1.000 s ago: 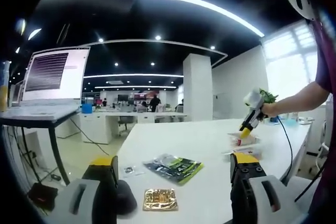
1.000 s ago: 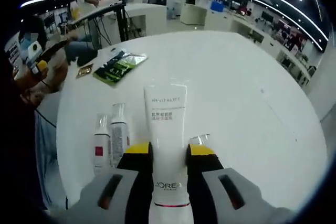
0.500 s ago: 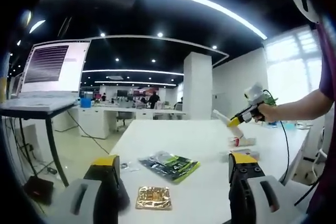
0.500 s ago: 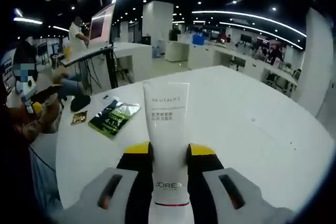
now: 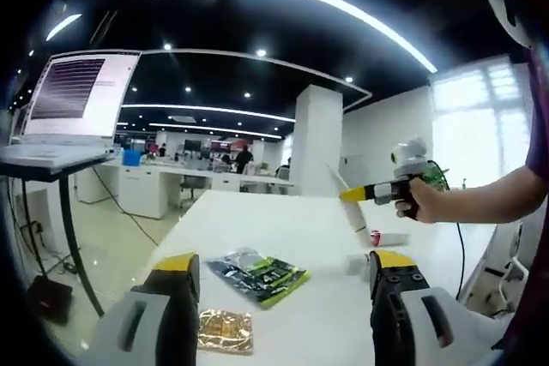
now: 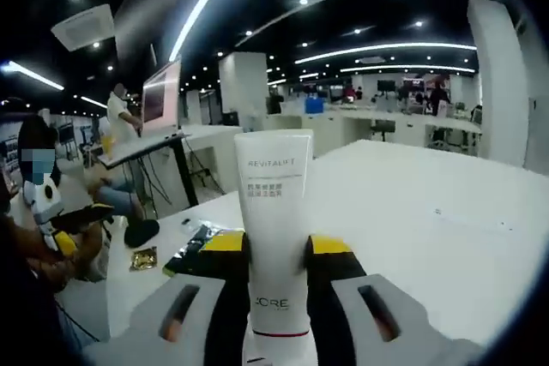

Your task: Arrange the skincare products in the storage area until every visible bottle or jar stands upright without overlapping.

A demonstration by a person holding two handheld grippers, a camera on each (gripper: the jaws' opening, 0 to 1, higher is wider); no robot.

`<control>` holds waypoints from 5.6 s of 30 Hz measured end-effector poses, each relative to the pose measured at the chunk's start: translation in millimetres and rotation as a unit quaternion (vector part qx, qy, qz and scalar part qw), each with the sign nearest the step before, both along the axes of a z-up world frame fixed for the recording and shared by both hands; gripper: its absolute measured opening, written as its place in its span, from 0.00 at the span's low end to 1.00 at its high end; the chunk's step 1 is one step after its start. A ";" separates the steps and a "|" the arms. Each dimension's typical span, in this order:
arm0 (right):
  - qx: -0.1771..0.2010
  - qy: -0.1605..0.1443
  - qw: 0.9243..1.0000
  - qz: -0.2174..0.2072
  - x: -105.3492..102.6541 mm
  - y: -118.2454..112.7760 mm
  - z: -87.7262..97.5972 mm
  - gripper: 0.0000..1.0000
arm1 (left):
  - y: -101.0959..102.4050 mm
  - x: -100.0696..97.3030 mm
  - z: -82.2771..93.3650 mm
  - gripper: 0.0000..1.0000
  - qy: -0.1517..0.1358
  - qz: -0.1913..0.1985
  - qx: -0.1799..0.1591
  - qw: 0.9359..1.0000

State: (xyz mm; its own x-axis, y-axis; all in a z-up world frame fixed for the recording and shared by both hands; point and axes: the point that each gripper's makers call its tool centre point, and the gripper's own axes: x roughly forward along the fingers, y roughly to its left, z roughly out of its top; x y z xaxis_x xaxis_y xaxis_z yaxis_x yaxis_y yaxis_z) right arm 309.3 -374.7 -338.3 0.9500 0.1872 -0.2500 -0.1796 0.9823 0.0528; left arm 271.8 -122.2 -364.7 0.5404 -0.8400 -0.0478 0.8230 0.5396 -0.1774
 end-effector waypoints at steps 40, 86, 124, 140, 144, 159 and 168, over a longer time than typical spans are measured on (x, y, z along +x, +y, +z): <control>0.090 -0.053 0.992 0.067 -19.1 154.4 -19.9 0.24 | -62.6 -12.7 -20.2 0.65 0.064 -0.052 -0.003 0.997; 0.007 -0.061 0.984 0.164 -56.3 202.8 -29.5 0.27 | -60.4 -27.5 -36.8 0.19 -0.043 -0.166 0.000 0.985; -0.027 -0.065 0.970 0.233 -75.0 201.5 -29.3 0.14 | -69.5 -45.4 -39.1 0.29 -0.036 -0.294 0.037 0.954; 0.012 -0.043 0.959 0.281 -69.2 203.7 -30.5 0.10 | -69.9 -42.2 -40.6 0.33 -0.029 -0.266 0.054 0.962; 0.017 -0.040 0.955 0.295 -66.9 199.7 -28.2 0.09 | -69.2 -41.7 -36.5 0.36 -0.030 -0.257 0.047 0.965; -0.015 -0.085 0.942 0.325 -39.5 137.4 27.6 0.09 | -53.1 -29.7 -24.2 0.36 -0.035 -0.223 0.028 0.974; -0.050 -0.072 0.944 0.319 -14.8 91.8 29.7 0.09 | -51.1 -25.3 -25.8 0.36 -0.033 -0.211 0.027 0.976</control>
